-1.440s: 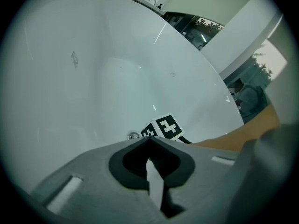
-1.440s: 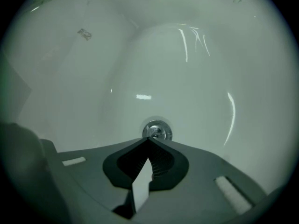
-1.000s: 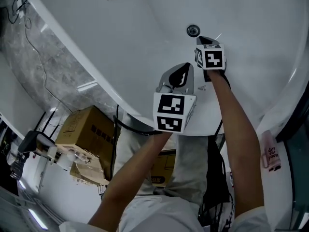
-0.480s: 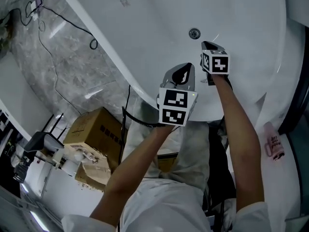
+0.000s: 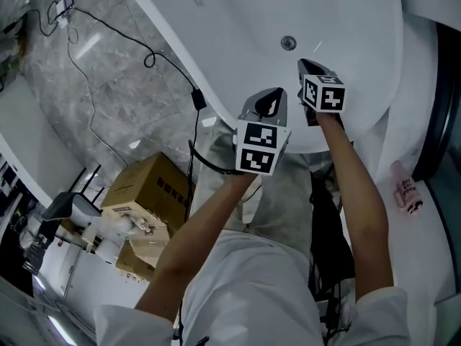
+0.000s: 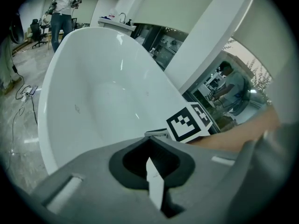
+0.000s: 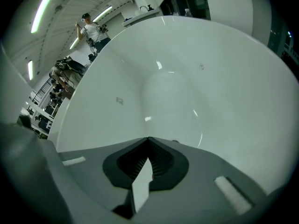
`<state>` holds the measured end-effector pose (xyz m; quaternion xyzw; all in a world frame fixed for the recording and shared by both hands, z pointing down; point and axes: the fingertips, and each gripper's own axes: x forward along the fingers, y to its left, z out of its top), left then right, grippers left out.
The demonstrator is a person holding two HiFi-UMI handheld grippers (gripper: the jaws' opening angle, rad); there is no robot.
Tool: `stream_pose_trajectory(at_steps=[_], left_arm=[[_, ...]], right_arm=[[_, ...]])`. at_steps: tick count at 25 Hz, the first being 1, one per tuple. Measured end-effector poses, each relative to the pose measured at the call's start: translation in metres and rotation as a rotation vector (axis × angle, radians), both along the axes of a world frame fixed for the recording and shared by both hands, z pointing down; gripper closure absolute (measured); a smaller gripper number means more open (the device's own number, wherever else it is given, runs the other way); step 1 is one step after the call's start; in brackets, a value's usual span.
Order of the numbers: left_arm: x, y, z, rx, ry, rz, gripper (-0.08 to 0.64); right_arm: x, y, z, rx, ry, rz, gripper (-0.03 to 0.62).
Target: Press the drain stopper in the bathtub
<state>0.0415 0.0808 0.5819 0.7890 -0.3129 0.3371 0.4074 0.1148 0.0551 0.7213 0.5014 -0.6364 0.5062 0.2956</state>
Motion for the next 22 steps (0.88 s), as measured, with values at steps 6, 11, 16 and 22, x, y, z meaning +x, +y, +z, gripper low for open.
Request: stream_pose_trajectory(at_steps=[6,11,16,22], left_arm=[[-0.005,-0.001,-0.042,0.013,0.016,-0.002,0.555],[-0.013,-0.018,-0.091,0.079,0.047,-0.01,0.555],[-0.027,-0.025,-0.153,0.142,0.08,-0.006,0.555],[-0.029,-0.031,-0.219,0.207,0.122,0.02,0.555]], right_arm=[[-0.01,-0.007,-0.078,0.092,-0.054,-0.023,0.589],[-0.009,-0.017,-0.151,0.175,-0.064,-0.017,0.589],[-0.013,-0.016,-0.232,0.267,-0.069,-0.007,0.589],[-0.017,-0.019,-0.324,0.393,-0.097,0.0,0.589]])
